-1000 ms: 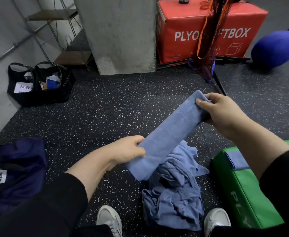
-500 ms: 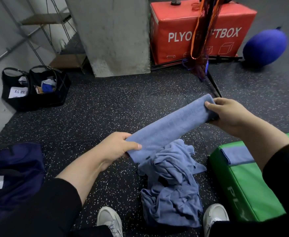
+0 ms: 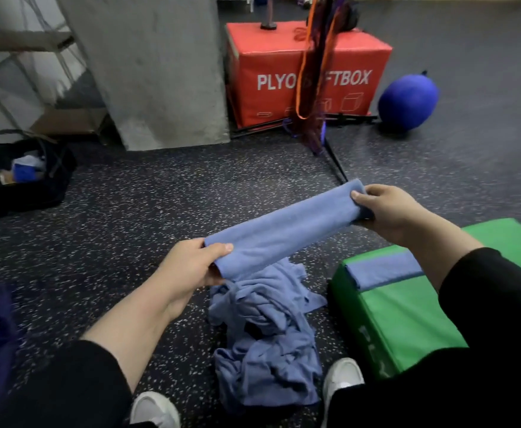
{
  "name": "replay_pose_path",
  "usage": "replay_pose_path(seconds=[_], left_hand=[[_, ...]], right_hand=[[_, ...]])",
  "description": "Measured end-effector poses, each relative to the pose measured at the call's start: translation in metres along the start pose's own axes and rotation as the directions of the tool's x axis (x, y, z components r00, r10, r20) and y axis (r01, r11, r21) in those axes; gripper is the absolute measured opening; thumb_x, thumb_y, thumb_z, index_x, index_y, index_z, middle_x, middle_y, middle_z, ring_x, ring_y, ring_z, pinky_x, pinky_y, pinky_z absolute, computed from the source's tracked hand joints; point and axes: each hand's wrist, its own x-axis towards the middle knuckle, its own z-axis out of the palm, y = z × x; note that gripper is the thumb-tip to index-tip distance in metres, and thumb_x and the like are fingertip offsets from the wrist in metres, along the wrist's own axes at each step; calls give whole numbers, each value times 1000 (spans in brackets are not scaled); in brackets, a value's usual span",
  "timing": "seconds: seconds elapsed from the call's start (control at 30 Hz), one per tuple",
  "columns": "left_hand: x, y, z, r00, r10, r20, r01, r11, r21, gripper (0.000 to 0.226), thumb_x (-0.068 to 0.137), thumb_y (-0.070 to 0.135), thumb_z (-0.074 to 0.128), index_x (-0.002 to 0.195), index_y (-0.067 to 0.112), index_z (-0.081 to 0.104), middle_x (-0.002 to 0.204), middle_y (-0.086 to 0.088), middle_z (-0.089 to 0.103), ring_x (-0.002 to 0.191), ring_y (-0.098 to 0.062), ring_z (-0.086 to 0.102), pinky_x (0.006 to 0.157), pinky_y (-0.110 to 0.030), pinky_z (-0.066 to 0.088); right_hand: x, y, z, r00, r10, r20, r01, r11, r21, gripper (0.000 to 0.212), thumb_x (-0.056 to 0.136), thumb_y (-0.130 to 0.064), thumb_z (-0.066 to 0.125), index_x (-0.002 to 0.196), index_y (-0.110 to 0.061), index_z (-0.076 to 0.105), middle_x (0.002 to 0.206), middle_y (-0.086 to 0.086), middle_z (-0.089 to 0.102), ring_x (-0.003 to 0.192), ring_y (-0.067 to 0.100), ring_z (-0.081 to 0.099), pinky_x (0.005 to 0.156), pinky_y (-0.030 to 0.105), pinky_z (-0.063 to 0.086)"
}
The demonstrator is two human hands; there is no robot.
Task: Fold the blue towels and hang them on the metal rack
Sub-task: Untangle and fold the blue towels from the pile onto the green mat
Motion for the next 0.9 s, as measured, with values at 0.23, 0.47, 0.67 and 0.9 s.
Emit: replay_pose_path(seconds=[0.23,0.47,0.67,0.9], left_hand=[[2,3,113,984,-55,169,86,980,-180,11,97,15,67,102,5,65,98,-17,62,82,-28,60,67,-37,55],[22,-13,215,957,-76,280,94,994,-52,29,94,-5,62,77,18,53,51,14,57,46,-2,54,63,-28,47],[62,-55,274,956,-141,258,130,990,60,14,93,-1,65,90,13,61,77,-3,60,61,-11,54,53,-21,46],[123,-111,317,937,-258,234,231,963,139,13,90,4,69,100,10,63,90,-8,62,67,-15,54,72,-34,49]], right_hand=[[-10,-15,-116,995,25,-99,-42,983,-177,11,100,0,52,102,0,63,91,16,63,83,23,63,78,39,58],[-8,37,-214,957,92,-276,-178,936,-304,13,100,0,52,98,0,65,91,17,62,79,24,62,68,33,56],[23,117,-267,903,187,-388,-335,870,-361,15,100,-8,56,110,-4,65,101,16,62,86,24,59,71,35,57],[72,200,-287,855,236,-461,-443,794,-416,26,95,-15,67,117,-3,65,95,16,62,84,28,56,64,34,49]])
